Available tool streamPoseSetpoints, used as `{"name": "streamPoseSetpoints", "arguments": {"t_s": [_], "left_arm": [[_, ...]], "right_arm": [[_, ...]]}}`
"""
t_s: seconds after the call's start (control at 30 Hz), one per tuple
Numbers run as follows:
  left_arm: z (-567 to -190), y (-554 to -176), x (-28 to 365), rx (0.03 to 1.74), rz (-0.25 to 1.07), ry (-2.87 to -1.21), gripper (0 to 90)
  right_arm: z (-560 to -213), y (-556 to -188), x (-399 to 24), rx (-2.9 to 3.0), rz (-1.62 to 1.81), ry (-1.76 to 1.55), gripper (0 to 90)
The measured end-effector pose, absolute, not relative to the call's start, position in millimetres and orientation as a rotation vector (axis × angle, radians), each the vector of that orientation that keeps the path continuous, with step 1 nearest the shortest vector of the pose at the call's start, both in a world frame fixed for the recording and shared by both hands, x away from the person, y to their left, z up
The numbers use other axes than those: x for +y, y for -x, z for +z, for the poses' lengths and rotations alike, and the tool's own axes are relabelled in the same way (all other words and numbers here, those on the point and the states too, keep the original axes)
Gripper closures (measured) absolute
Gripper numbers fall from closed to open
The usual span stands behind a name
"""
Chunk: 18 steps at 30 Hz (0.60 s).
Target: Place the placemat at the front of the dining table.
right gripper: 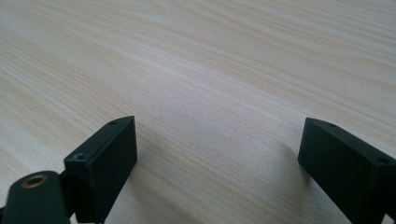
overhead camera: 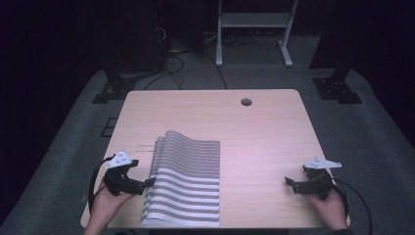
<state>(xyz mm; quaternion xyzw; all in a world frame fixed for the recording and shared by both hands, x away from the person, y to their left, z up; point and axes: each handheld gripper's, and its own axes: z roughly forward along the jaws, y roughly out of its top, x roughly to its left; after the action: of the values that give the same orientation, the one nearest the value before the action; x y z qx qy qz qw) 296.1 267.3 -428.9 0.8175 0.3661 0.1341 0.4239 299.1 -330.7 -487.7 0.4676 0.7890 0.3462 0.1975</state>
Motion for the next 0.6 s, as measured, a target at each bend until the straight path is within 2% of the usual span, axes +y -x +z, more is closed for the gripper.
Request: {"name": "streamPoseSetpoints", "arguments": {"t_s": [0.6], "left_arm": [[-440,-292,227,0.816,0.250,-2.157,0.0]], "right_arm": [[-488,-299,-331,2.209,0.969,-1.309,10.5]]}}
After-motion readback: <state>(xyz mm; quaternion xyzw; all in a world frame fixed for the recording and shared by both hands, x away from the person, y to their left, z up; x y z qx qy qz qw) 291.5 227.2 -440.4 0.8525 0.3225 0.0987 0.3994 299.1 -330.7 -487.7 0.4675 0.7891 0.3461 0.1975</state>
